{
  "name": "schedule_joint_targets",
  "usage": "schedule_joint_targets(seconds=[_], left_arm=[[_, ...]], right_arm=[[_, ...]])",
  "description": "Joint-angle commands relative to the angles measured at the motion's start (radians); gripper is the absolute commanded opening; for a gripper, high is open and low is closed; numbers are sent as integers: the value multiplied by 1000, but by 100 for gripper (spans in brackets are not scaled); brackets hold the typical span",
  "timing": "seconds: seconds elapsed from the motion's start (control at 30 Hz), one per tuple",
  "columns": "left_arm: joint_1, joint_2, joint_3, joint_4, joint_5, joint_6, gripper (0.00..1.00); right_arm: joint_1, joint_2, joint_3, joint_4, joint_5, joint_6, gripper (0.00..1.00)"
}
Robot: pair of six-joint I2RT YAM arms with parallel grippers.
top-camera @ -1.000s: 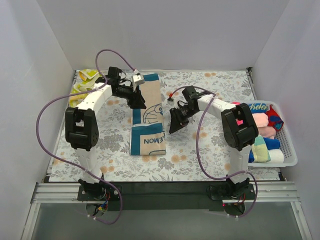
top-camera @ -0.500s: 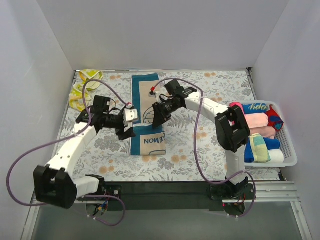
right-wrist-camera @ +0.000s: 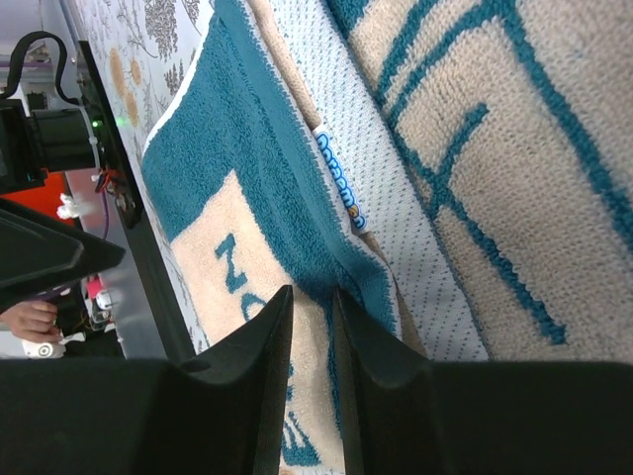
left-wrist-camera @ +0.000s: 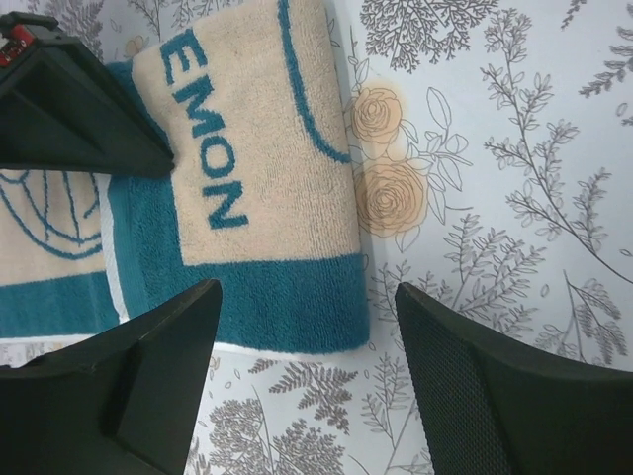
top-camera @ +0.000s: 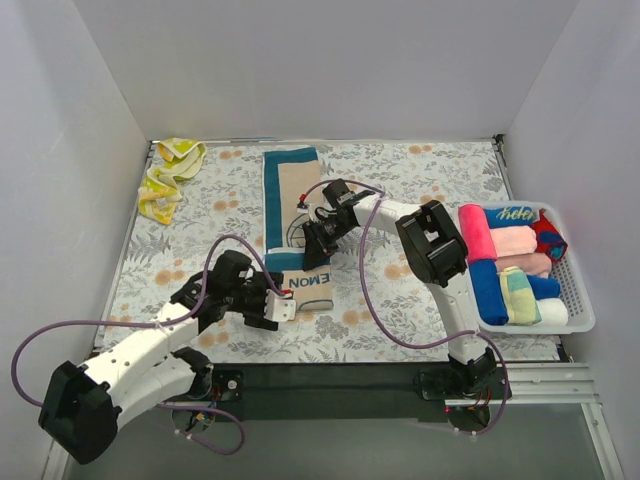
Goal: Roll the towels
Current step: Roll the towel
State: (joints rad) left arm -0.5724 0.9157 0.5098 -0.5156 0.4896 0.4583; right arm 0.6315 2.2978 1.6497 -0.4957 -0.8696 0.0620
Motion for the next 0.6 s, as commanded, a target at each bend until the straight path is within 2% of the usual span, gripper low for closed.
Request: schedule_joint_targets(seconds=[0.0,0.27,0.47,0.57], left_arm=[[-53,6,-42,182,-95,20,64],[-158,93,-111,288,-117,56,54],[-172,211,-120,345,-164,25,47],[-175,242,-114,358,-201,17,35]], right_arm=[[7,-3,-51,17,60,-22,26],[7,2,-64,17,67,-27,26],[5,-6,-74,17,61,-34,26],[7,-9,-93,17,60,-40,26]])
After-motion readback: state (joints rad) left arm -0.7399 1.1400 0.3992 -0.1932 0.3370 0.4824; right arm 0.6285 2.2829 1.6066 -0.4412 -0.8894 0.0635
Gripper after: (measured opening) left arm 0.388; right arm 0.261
